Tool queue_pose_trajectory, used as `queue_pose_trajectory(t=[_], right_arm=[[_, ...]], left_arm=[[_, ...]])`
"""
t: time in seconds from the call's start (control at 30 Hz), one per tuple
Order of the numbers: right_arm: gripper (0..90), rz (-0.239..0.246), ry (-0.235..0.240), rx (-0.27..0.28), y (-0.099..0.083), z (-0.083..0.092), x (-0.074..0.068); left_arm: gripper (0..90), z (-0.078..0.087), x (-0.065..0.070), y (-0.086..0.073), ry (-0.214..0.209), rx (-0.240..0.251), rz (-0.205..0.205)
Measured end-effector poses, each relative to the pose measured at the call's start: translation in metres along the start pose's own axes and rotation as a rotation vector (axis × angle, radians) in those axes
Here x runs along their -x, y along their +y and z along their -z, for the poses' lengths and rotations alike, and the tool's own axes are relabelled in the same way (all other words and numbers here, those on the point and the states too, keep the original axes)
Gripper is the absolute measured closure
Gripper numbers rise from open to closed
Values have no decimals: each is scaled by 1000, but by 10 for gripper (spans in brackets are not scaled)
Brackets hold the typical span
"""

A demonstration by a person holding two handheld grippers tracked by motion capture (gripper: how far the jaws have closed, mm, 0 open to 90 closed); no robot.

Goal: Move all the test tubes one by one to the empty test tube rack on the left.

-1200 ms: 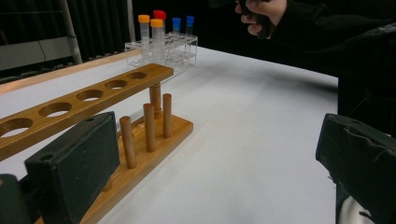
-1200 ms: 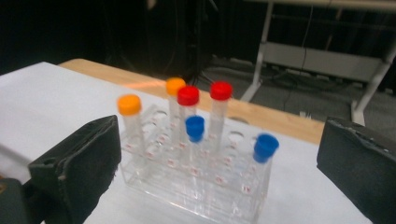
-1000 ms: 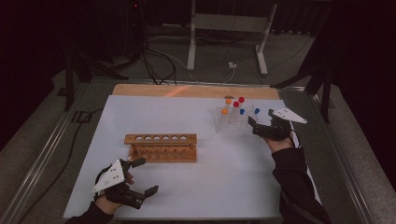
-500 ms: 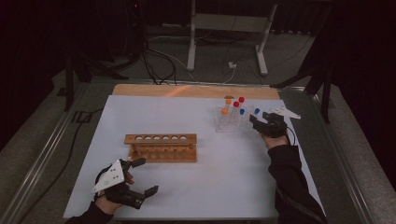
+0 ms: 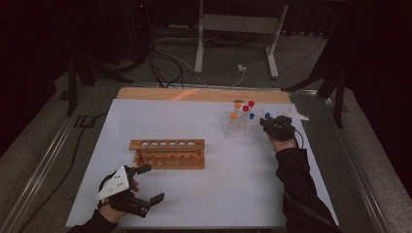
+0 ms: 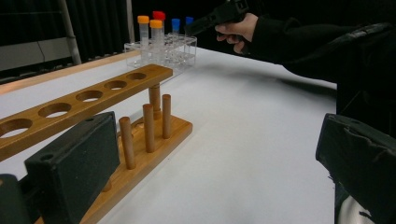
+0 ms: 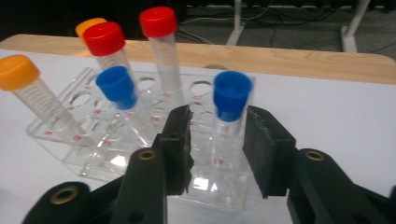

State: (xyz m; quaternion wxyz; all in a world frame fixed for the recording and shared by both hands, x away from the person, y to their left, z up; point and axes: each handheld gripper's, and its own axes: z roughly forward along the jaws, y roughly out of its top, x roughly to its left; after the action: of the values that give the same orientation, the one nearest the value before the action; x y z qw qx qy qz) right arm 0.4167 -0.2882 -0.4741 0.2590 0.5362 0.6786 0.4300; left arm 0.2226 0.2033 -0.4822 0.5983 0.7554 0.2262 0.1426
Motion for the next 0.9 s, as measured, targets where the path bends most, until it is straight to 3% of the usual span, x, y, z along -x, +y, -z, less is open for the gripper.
queue_pose_trajectory(t=[0.1,0.3,0.57,0.9], right_arm=[[668,3,5,3,0,-1,-1],[752,14,-28,-13,0,-4,-1],[768,39,-51,-3,4,-2,-2],[768,90,-53,32,29,14,-5]], left_arm=[[6,0,0,0,0,0,0],[6,0,0,0,-4,4,0],[6,1,0,0,4,14,-5],[6,1,0,0,12,14,1]])
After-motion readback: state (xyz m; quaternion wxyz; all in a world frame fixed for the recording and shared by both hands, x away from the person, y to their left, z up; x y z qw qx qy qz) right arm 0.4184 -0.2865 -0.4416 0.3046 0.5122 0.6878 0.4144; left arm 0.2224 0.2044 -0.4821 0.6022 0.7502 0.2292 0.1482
